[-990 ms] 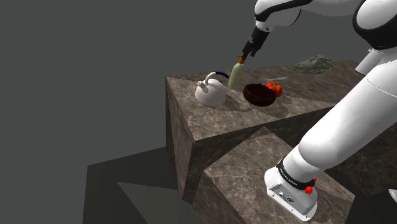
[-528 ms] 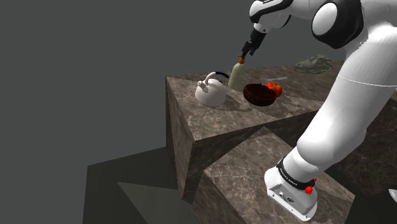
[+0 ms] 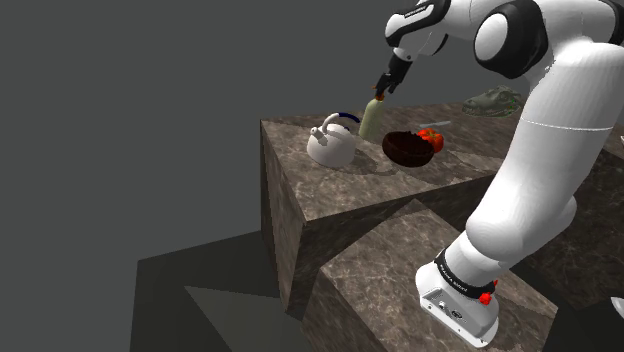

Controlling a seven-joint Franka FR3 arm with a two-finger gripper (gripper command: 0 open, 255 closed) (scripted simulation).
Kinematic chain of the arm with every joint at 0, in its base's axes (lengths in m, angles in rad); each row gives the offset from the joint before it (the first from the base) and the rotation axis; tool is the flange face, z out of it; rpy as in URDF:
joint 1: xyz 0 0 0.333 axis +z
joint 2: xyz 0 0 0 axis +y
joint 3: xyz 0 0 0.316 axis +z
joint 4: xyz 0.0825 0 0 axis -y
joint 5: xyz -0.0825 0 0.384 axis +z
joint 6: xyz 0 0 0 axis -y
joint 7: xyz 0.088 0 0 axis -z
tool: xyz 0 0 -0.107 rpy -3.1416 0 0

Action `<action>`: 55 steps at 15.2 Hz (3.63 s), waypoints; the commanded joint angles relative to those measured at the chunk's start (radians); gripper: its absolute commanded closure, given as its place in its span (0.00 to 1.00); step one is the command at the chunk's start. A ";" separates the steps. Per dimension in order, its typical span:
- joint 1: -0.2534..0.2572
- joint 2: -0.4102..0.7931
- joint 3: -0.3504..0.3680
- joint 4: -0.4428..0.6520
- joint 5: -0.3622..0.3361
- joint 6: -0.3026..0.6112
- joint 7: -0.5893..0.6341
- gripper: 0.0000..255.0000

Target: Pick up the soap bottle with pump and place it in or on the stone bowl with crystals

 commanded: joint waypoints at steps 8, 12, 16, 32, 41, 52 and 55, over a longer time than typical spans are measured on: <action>-0.002 0.011 0.002 -0.006 0.007 0.016 -0.006 0.00; -0.002 0.011 0.002 -0.006 0.007 0.016 -0.006 1.00; -0.002 0.011 0.002 -0.006 0.007 0.016 -0.006 1.00; 0.000 -0.037 -0.012 0.118 -0.031 -0.150 0.030 1.00; -0.006 -0.045 -0.017 0.229 -0.042 -0.266 0.047 1.00; -0.018 -0.066 -0.026 0.341 -0.053 -0.397 0.054 1.00; -0.010 -0.172 -0.041 0.243 -0.092 -0.399 0.040 1.00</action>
